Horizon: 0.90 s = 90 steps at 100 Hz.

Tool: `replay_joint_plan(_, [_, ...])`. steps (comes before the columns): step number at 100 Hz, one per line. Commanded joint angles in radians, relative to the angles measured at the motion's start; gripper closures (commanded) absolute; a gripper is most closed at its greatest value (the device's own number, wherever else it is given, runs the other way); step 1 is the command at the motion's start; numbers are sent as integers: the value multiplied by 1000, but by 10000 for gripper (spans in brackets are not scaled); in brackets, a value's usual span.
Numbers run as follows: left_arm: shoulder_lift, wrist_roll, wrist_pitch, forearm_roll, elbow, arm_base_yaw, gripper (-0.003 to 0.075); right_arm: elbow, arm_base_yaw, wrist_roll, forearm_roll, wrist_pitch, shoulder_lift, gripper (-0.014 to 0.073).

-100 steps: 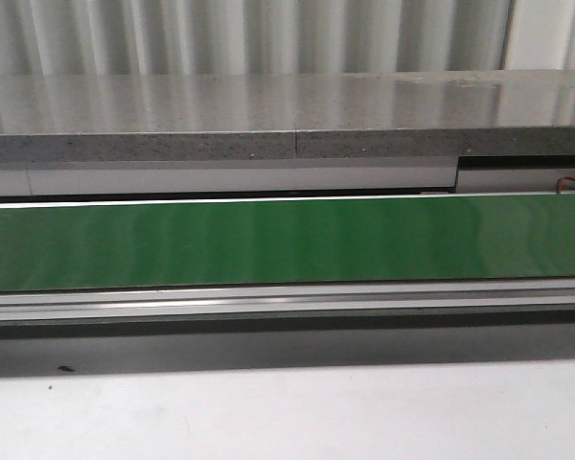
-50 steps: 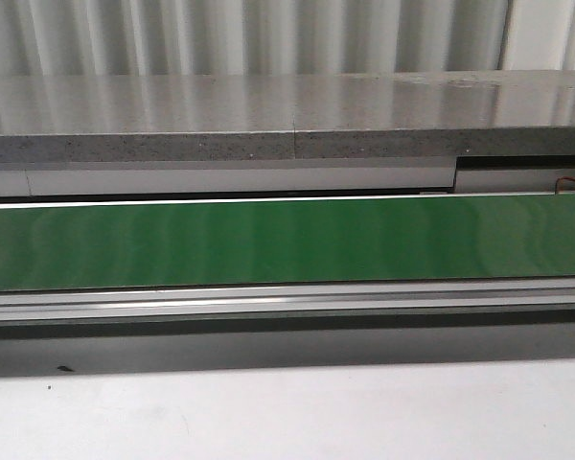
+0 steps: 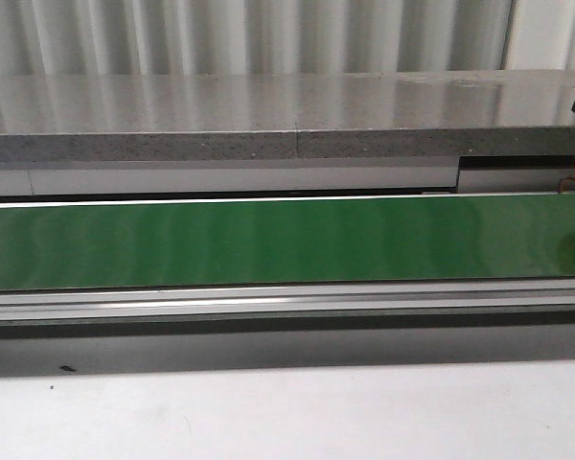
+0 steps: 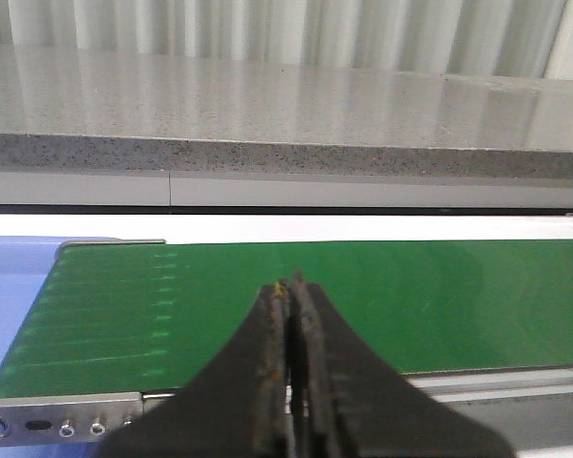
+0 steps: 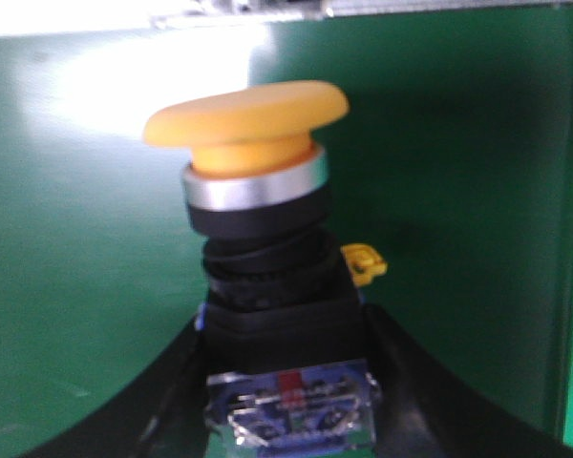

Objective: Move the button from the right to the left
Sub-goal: 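Lift the button and lower it onto the conveyor belt end, then open the right gripper and withdraw it from the button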

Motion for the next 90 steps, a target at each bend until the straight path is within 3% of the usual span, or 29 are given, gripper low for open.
replay_joint_plan(1, [-23, -8, -73, -10, 38, 3, 741, -21, -1, 6, -15, -14, -29, 287])
replay_joint_plan(12, [-23, -8, -73, -10, 38, 3, 741, -23, -1, 5, -15, -13, -32, 92])
replay_joint_plan(18, [-23, -8, -73, -10, 38, 3, 741, -23, -1, 3, -15, -13, -41, 39])
replay_joint_plan(43, [-23, -8, -73, -10, 38, 3, 741, 16, 39, -39, -13, -37, -167, 44])
replay_joint_plan(53, [-23, -8, -73, -10, 38, 3, 741, 87, 79, -39, -13, -105, -249, 160])
replay_joint_plan(77, [-23, -8, -73, -10, 38, 3, 741, 291, 138, -39, -18, -216, -478, 652])
replay_joint_plan(90, [-23, -8, -73, -10, 38, 3, 741, 368, 138, -41, -22, -248, -594, 661])
